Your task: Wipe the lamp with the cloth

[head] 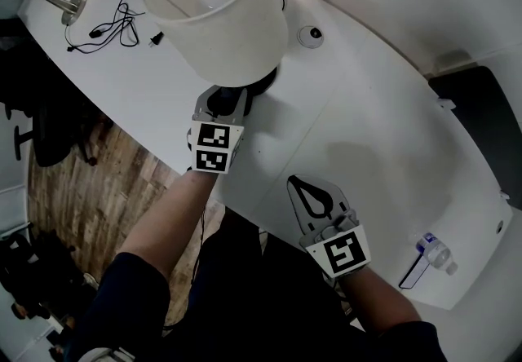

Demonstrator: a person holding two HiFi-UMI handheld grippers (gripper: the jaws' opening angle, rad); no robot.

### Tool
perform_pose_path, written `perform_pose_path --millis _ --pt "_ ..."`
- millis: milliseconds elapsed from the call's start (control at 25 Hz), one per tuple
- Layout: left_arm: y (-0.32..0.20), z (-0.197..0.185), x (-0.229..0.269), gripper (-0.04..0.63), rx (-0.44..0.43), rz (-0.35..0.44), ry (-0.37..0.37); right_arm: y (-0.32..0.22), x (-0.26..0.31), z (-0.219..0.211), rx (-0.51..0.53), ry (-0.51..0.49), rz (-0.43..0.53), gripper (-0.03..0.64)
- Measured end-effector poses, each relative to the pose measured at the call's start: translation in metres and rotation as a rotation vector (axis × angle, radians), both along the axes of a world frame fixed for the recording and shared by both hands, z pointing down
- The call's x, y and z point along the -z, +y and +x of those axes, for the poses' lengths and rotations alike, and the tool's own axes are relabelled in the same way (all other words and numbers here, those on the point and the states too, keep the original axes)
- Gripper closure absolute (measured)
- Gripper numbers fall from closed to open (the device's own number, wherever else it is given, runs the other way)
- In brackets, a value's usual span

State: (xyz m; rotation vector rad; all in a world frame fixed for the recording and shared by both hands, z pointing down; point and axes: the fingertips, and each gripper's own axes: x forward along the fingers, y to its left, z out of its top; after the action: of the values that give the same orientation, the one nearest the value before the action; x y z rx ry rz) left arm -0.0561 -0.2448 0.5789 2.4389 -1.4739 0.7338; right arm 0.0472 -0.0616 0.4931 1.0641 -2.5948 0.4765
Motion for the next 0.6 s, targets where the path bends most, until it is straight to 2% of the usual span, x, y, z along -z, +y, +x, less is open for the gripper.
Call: perform_pose_path --millis 200,600 --pt "0.008 0.036 -0.001 0.477 -0.096 -0.005 -0.05 -0.002 -0.001 0.008 -0.024 0.007 -0.015 0.607" --pt "-0.013 0.066 -0.003 0.477 -0.057 -0.05 -0.034 0.002 -0.007 0.021 -0.049 0.029 -0.043 0.607"
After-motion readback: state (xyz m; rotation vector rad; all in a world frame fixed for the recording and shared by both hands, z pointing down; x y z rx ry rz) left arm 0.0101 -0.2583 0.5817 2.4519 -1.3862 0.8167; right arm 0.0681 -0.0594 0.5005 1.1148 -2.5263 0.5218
